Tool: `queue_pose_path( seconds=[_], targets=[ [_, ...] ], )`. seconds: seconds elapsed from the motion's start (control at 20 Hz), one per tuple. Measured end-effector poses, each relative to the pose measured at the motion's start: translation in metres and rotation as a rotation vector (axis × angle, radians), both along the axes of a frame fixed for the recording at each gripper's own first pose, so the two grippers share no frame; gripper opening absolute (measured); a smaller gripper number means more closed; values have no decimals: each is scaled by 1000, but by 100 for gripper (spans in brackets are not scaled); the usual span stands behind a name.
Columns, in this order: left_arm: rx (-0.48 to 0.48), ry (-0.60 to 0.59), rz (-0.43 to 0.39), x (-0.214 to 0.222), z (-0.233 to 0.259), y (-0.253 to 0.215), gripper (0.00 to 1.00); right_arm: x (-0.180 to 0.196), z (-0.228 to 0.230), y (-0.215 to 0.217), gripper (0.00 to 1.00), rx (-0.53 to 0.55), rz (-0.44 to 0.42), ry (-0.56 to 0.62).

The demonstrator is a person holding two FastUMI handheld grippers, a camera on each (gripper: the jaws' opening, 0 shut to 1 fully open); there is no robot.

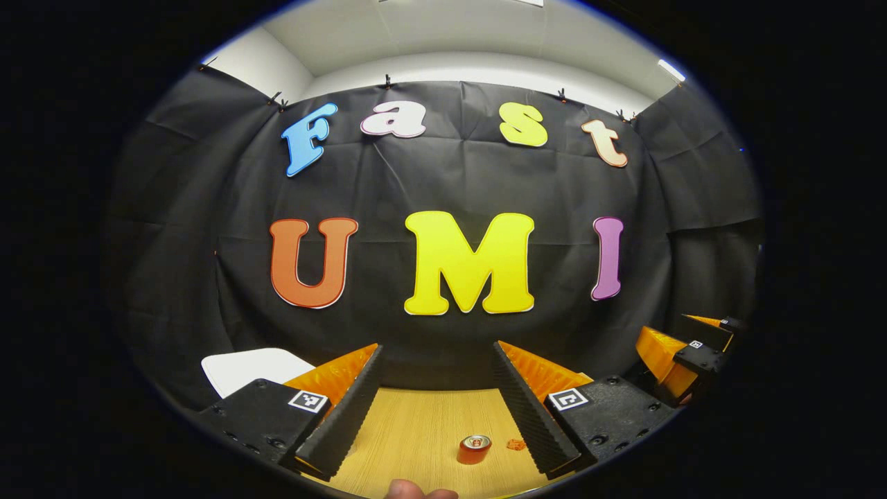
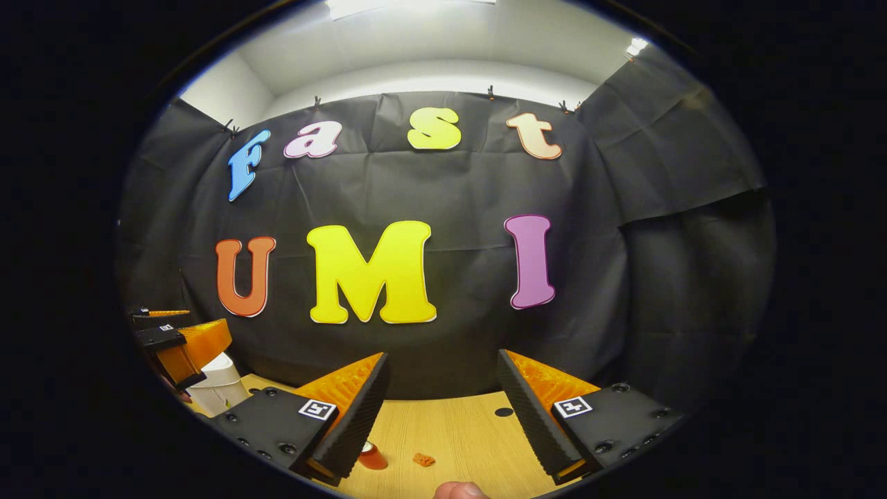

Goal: Press the lid of the desktop garbage bin to open it, pick up the crumpled paper on the desktop and throw it into the bin, then pick up the pop can on the desktop and drop it into the bin, and finally close the garbage bin lid.

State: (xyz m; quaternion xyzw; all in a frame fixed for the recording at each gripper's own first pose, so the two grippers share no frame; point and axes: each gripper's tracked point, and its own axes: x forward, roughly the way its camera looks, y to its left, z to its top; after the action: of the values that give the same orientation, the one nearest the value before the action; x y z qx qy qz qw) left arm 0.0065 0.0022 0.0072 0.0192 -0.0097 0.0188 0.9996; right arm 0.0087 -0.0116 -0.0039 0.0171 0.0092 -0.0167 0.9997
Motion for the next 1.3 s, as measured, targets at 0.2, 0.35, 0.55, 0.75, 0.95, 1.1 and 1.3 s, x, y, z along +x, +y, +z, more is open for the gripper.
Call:
queue_pose_path(
  seconds=[0.2, 0.35, 0.55, 0.75, 0.95, 1.1, 1.3],
  targets=[
    [-2, -16, 63, 3, 3, 18, 99, 0, -3, -2, 97, 6, 8, 12],
    [10, -13, 133, 10, 4, 38, 99, 0, -5, -7, 97, -1, 7, 17],
    [3, -14, 225, 19, 11, 72, 99, 6, -5, -12, 97, -7, 12, 26],
    [15, -19, 330, 25, 20, 109, 99, 10, -4, -21, 97, -22, 14, 29],
    [24, -18, 447, 28, 24, 149, 99, 13, -6, -33, 97, -29, 1, 41],
    [32, -15, 514, 28, 25, 178, 97, 17, -7, -45, 97, -23, -22, 48],
    [45, 8, 597, 34, 20, 211, 86, 20, -11, -56, 98, -25, -37, 66]
  ],
)
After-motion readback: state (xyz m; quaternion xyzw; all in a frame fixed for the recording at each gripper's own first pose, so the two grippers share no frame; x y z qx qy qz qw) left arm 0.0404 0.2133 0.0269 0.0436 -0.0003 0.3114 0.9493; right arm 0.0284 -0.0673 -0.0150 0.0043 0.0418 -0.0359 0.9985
